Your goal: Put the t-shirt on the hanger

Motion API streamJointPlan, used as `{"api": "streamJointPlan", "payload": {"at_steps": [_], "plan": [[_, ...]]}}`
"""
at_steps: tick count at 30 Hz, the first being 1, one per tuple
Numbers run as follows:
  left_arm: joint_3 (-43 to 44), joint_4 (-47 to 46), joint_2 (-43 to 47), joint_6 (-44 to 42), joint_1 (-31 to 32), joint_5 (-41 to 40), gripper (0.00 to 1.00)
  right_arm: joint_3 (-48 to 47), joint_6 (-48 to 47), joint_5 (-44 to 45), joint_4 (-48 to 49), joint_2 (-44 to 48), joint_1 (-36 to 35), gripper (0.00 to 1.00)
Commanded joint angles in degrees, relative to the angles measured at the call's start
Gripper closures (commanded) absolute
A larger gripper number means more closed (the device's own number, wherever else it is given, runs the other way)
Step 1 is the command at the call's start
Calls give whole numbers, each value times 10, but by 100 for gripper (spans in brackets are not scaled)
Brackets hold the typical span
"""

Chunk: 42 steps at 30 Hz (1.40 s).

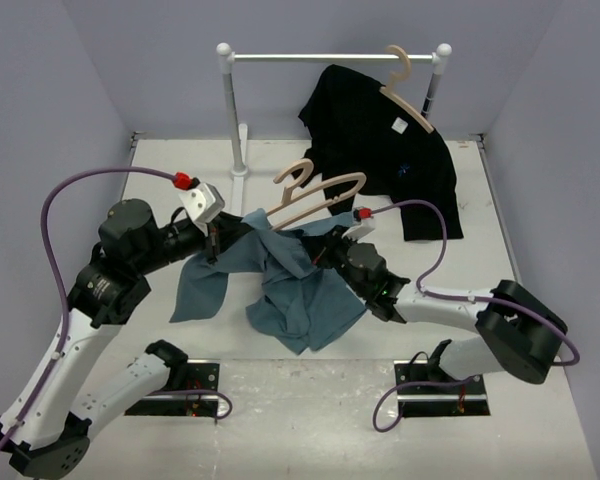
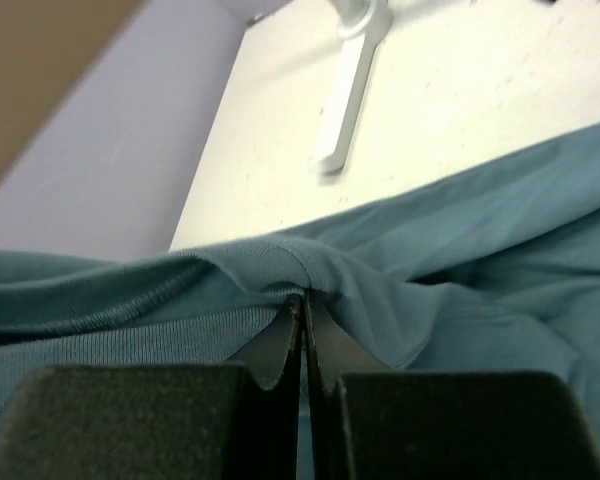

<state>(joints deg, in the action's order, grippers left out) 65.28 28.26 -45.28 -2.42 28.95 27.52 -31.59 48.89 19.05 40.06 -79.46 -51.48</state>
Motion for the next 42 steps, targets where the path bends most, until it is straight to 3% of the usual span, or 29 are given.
{"api": "streamJointPlan", "payload": {"at_steps": [1,8,10,12,14,15,34,40,42], "plan": [[-3,-53,16,14,0,-10,100,16,-30,23,-6,40,27,100],[-1,-47,21,12,0,-12,100,22,-46,-1,-19,61,48,100],[-6,-49,24,14,0,-3,100,24,-44,-32,-18,63,63,92],[-12,-55,27,15,0,5,100,21,-54,-75,-17,65,65,66],[-16,-60,27,16,-1,9,100,14,-56,-97,-15,67,65,52],[-17,-61,26,17,0,12,100,11,-56,-105,-20,68,66,50],[-31,-82,29,19,0,27,100,-62,-49,-172,-40,-34,47,47],[-30,-85,32,36,0,31,100,-67,-35,-149,-36,-54,47,60],[-30,-84,31,35,0,33,100,-59,-28,-143,-31,-48,47,57]]}}
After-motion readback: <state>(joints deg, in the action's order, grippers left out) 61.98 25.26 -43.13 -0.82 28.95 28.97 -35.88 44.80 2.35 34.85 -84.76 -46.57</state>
